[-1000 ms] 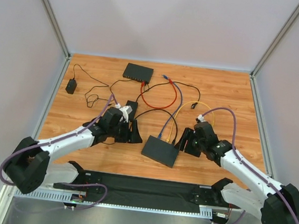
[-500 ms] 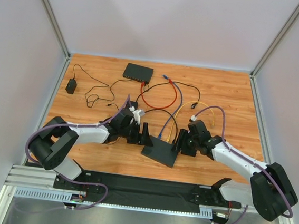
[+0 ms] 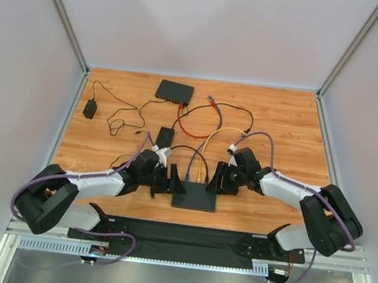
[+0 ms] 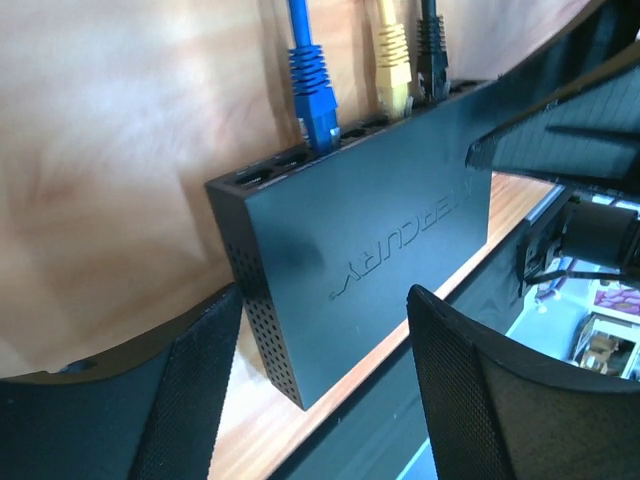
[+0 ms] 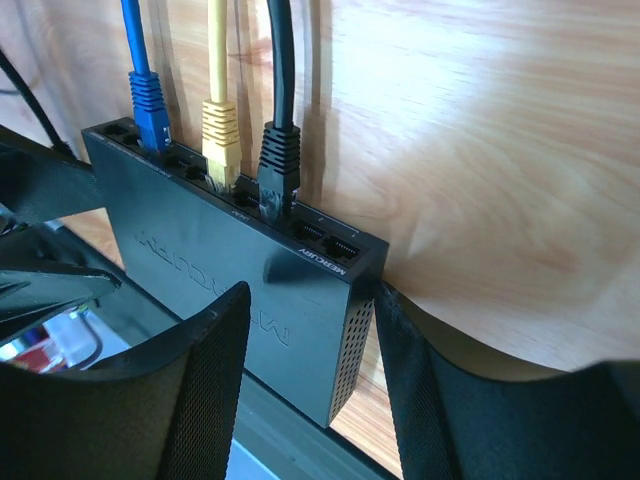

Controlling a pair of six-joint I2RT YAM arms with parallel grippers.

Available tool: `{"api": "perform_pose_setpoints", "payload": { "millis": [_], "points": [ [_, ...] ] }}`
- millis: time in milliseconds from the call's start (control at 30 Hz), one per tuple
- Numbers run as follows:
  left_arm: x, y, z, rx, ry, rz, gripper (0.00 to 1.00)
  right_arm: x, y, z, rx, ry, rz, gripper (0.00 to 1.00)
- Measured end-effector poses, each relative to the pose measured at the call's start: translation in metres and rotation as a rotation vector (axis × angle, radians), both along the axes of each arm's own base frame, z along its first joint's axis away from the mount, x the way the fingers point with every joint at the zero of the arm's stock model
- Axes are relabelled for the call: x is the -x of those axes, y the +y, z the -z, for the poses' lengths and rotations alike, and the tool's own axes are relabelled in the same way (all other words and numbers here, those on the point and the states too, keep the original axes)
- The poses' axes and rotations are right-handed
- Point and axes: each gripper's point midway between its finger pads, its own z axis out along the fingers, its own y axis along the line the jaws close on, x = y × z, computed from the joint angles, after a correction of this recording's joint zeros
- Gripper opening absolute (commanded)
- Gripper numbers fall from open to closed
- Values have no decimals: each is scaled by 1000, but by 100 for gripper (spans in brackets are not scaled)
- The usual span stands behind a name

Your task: Pull the plug from the switch port

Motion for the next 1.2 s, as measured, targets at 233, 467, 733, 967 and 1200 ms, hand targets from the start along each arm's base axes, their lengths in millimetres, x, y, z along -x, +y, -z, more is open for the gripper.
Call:
{"api": "perform_pose_setpoints", "payload": {
  "millis": [233,467,733,967,1200],
  "points": [
    [3,21,-15,-89,-24,-72,81,1,6,-5,-24,6,-19,56],
    [-17,37,-56,-178,-142,-128,79,-31,-8,-46,73,-134,41,59],
    [-7,22,-72,-93,-163,-40,65,-63,-22,-48,-19,-109,87,55],
    [12,-19,-55,30,-87,80,54,-70,-14,-18,-164,-1,43,49],
    [18,-43,-31,29,8,128,47,-65,-3,-14,-283,17,-26,45]
  ]
}}
